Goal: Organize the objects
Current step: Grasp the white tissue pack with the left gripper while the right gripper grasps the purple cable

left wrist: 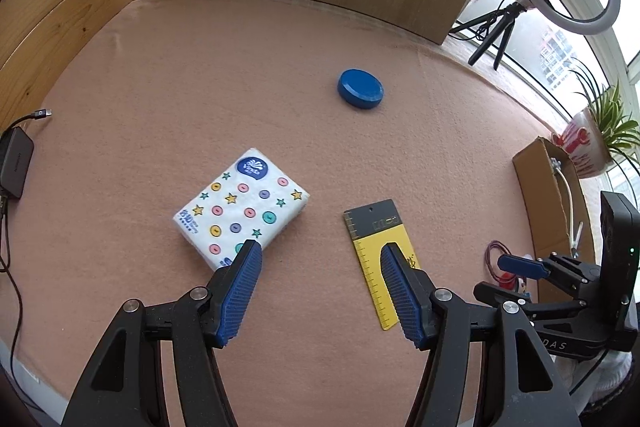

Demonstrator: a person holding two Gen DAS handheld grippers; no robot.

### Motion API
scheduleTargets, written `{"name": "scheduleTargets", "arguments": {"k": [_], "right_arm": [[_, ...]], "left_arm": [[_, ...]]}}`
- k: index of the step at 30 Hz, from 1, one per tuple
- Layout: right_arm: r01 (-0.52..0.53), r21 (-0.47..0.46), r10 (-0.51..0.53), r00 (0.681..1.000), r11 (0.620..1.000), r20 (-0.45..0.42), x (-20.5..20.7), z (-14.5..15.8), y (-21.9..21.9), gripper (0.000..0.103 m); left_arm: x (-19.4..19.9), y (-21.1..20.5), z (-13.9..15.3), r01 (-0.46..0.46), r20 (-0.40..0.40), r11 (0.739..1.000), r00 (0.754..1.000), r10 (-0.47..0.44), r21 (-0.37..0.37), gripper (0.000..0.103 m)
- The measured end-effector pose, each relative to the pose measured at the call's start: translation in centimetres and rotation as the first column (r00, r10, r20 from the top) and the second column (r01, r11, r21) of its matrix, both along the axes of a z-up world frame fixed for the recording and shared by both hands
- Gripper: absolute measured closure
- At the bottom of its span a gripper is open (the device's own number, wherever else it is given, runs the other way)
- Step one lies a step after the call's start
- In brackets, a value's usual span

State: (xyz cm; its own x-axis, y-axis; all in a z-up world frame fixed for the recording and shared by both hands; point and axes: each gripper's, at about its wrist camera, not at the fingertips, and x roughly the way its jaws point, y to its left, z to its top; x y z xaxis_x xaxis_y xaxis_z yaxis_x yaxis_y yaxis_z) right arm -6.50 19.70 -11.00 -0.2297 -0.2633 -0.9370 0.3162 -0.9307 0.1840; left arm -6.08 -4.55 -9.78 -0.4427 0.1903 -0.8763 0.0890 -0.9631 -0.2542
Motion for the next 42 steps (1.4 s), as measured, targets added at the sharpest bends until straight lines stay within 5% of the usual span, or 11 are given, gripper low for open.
{"name": "scheduleTargets", "arguments": {"k": [12,19,26,34,42], "right_arm": [[-0.046,0.078,0.046,0.999,0.996,0.005,-0.3,-0.9,-0.9,0.056],[-0.014,0.124,0.016,1.0,0.992,-0.014,-0.3,-0.7,-0.1,0.084],[0.075,0.057,-0.075,0.997,0.996,-0.005,-1.1,-0.6,1.4,0.099],[0.247,-0.161,-0.236,0.968,0.956,0.083,-1.8,-0.7,4.4,0.099],[0.302,-0.23,-0.289,0.953,0.925,0.088,-1.6,0.3,4.2,0.099]], "left_arm": [[-1.5,-3.8,-1.4,-0.003,0.025,0.994,1.0,0.006,-0.107,0.034],[-2.3,-3.9,-1.7,0.022,0.026,0.992,0.999,-0.019,-0.124,0.033],[-2.4,-3.7,-1.7,0.055,0.028,0.99,0.998,-0.052,-0.127,0.03],[-2.4,-3.8,-2.2,0.08,0.039,0.988,0.996,-0.075,-0.129,0.029],[-2.9,-3.1,-3.2,0.101,0.058,0.986,0.994,-0.093,-0.136,0.029]]}}
